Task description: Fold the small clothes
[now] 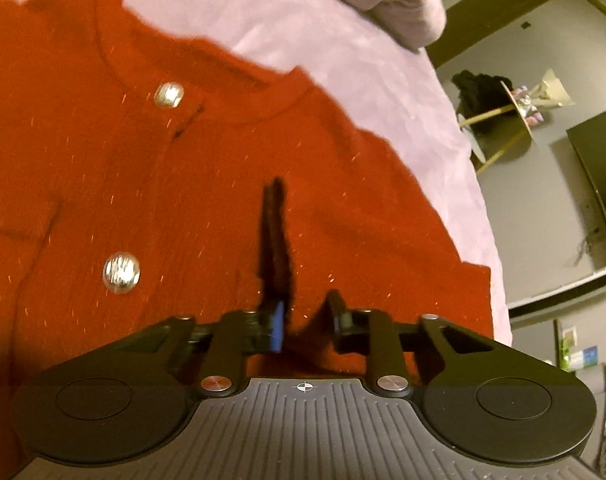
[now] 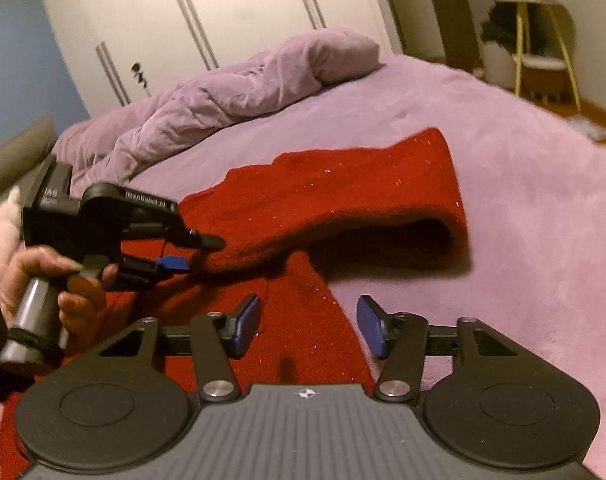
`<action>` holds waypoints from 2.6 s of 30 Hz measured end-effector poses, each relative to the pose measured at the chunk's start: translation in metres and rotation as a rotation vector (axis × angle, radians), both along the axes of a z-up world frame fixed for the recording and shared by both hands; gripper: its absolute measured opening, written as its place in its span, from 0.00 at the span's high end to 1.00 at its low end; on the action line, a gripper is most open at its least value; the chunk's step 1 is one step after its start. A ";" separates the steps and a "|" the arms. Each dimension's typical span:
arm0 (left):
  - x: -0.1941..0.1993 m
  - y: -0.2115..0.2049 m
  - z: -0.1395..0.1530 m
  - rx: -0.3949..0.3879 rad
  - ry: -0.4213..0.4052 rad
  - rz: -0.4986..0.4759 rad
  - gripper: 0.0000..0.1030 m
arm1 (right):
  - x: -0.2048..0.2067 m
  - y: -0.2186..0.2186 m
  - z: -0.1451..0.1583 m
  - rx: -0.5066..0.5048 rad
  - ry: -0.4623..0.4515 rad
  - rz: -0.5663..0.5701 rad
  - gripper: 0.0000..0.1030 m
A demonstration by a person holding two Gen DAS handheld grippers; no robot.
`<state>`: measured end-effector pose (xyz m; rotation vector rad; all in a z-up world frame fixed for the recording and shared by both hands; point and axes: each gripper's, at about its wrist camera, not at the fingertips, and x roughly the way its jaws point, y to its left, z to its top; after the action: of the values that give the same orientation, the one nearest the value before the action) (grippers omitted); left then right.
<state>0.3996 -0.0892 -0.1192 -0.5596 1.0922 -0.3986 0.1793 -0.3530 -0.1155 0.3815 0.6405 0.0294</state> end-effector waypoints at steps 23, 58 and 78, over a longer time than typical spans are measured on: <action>-0.016 0.161 0.021 0.370 -0.216 0.207 0.49 | 0.079 0.001 -0.025 0.357 0.085 -0.049 0.53; -0.028 0.156 0.008 0.502 -0.327 0.194 0.81 | 0.101 0.026 -0.028 0.023 0.025 -0.066 0.93; -0.025 0.159 0.004 0.490 -0.376 0.192 0.81 | 0.176 0.085 -0.021 -0.444 0.024 0.025 0.86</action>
<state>0.3746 0.0698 -0.1153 -0.1405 0.7268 -0.0540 0.3554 -0.2676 -0.1363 -0.0548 0.6559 -0.0925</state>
